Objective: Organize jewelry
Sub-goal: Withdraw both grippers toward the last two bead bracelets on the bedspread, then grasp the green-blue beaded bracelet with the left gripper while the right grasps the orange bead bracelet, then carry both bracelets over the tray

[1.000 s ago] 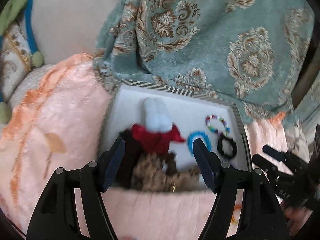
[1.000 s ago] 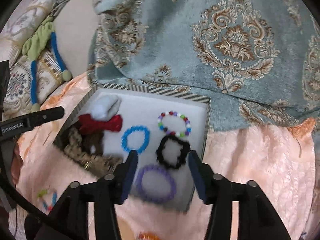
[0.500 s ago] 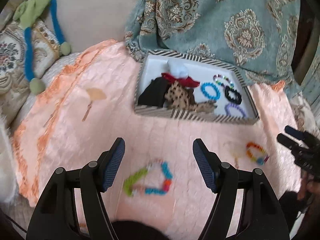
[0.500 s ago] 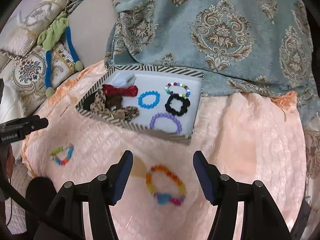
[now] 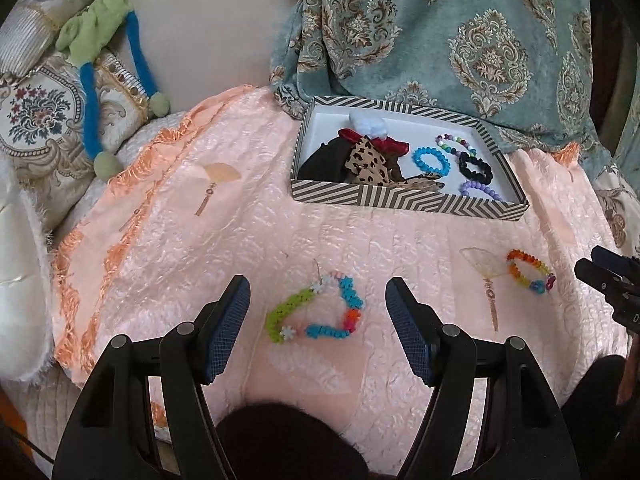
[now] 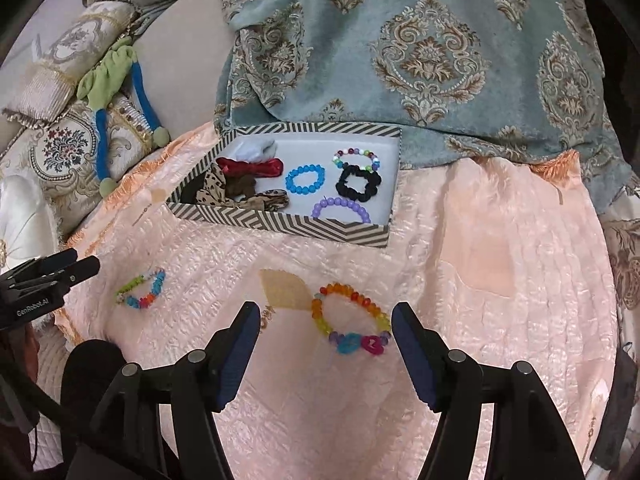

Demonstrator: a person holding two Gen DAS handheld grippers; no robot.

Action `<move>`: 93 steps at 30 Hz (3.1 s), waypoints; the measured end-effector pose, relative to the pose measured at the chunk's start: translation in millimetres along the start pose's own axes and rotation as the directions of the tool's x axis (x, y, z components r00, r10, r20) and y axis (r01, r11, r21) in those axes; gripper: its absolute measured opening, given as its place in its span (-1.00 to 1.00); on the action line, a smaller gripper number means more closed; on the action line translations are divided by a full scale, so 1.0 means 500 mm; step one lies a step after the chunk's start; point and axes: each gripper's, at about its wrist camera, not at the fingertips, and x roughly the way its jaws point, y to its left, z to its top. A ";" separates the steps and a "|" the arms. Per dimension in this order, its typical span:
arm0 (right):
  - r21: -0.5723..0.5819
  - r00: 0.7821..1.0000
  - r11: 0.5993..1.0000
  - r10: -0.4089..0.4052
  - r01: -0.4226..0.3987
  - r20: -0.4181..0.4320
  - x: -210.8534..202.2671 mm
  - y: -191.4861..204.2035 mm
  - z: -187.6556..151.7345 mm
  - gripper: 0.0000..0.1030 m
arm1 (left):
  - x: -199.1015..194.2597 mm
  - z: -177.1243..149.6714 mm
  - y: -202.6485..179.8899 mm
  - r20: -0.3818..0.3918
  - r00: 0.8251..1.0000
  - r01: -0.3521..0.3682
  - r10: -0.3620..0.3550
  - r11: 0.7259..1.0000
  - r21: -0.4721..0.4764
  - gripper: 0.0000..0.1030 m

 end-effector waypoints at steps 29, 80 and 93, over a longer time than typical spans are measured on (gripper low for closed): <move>0.000 0.978 0.999 -0.035 0.036 -0.205 0.176 -0.082 -0.001 -0.17 | 0.202 -0.003 0.072 -0.302 0.945 0.132 -0.126 0.991 0.000 0.37; -0.054 0.993 0.994 0.103 -0.100 0.054 -0.009 -0.033 0.165 -0.83 | 0.022 0.192 -0.069 0.036 0.993 0.110 -0.115 0.986 0.124 -0.66; -0.089 0.995 0.991 0.101 -0.100 0.008 0.093 -0.030 0.245 -0.83 | 0.098 0.273 -0.114 0.026 0.993 0.108 -0.113 0.983 0.146 -0.66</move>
